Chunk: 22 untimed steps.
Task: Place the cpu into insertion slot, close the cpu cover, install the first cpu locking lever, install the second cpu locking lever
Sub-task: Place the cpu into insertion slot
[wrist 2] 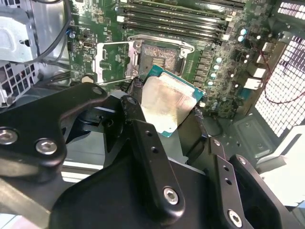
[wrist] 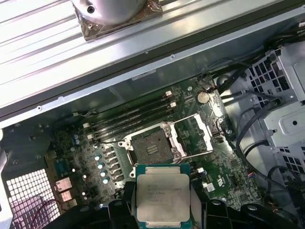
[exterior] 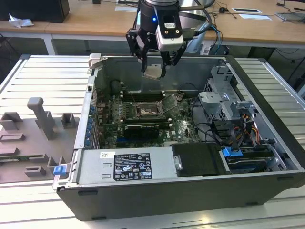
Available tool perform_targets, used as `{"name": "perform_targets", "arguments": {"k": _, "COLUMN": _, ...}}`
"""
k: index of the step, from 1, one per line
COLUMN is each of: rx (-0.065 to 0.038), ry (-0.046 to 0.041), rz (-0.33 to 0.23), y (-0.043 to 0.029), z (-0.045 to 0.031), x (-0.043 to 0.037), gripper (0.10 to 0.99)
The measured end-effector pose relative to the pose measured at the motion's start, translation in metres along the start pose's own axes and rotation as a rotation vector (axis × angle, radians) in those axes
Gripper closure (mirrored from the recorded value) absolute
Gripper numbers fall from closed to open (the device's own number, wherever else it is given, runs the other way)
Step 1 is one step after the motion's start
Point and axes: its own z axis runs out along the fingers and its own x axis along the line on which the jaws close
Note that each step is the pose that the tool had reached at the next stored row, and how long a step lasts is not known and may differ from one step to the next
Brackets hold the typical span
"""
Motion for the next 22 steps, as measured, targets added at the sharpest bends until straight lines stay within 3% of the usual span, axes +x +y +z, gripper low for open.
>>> {"name": "perform_targets", "arguments": {"k": 22, "rx": -0.002, "ry": -0.0149, "rz": 0.167, "y": -0.0001, "z": 0.0009, "x": 0.0000, "gripper": 0.545}}
